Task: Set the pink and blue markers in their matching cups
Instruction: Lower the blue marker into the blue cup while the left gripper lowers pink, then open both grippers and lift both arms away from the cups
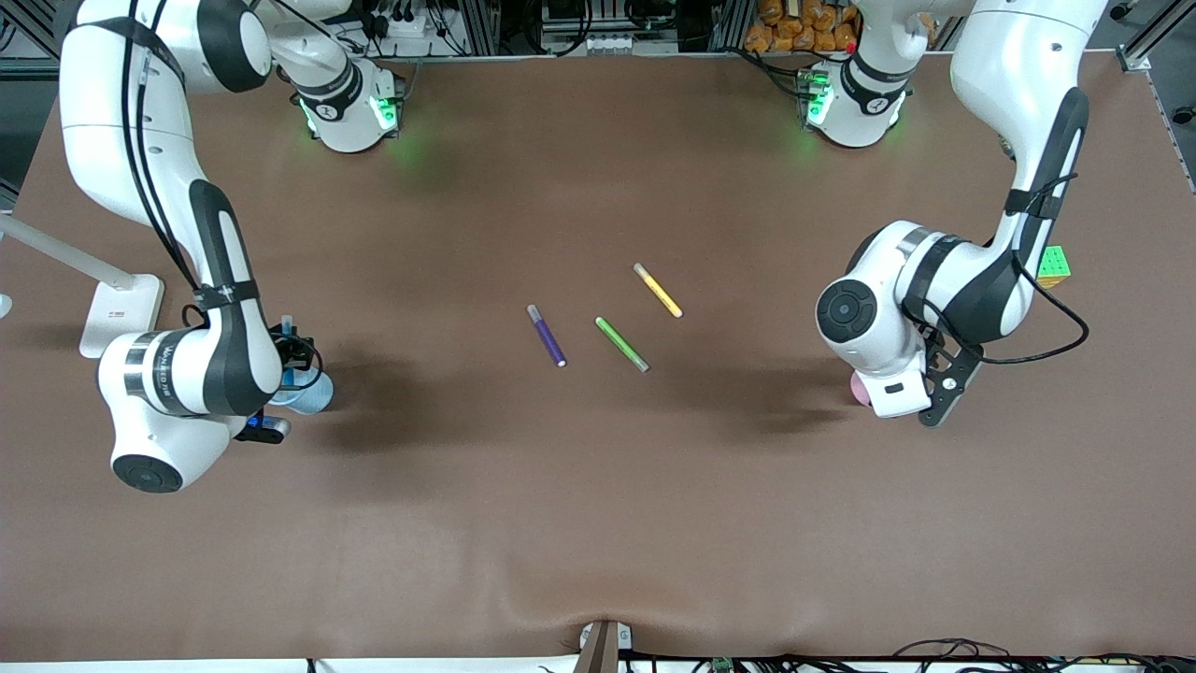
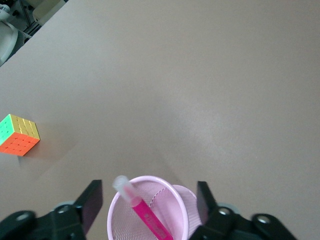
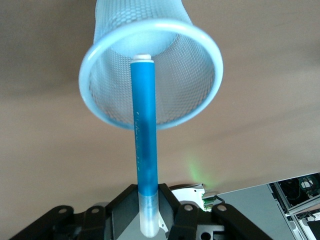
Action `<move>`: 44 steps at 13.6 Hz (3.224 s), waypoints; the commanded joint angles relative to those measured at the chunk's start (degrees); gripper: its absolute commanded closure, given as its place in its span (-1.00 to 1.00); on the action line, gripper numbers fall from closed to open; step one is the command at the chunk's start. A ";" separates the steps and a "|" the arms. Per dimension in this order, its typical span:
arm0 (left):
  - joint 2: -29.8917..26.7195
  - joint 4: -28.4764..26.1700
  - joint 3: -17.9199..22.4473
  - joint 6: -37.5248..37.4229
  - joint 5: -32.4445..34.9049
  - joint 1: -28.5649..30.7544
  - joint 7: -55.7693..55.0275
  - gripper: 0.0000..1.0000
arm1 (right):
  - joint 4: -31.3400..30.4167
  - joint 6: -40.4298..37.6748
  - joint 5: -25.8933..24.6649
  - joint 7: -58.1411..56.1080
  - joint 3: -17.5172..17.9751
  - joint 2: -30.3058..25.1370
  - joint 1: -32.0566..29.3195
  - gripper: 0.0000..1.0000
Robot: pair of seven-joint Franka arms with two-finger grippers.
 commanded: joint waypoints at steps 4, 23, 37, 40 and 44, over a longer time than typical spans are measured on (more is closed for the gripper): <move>-3.03 5.15 -0.24 -5.53 -3.69 0.85 12.45 -1.00 | 3.15 -0.41 6.06 5.25 0.78 2.65 -3.80 1.00; -12.43 18.79 -0.41 -16.18 -31.13 6.82 47.45 -1.00 | 3.06 11.17 2.74 -9.75 0.77 -3.04 -4.77 -1.00; -20.25 18.96 0.11 -21.36 -39.04 7.26 54.39 -1.00 | -32.23 36.41 -4.03 -16.97 1.13 -45.21 -2.57 -1.00; -21.66 18.88 0.20 -21.89 -39.74 8.48 60.79 -1.00 | -31.58 30.82 -4.04 -16.45 0.86 -48.15 -3.19 -1.00; -24.29 18.27 0.37 -22.95 -42.73 11.57 67.74 -1.00 | -27.79 22.28 -3.16 -13.65 0.77 -49.20 -5.73 -1.00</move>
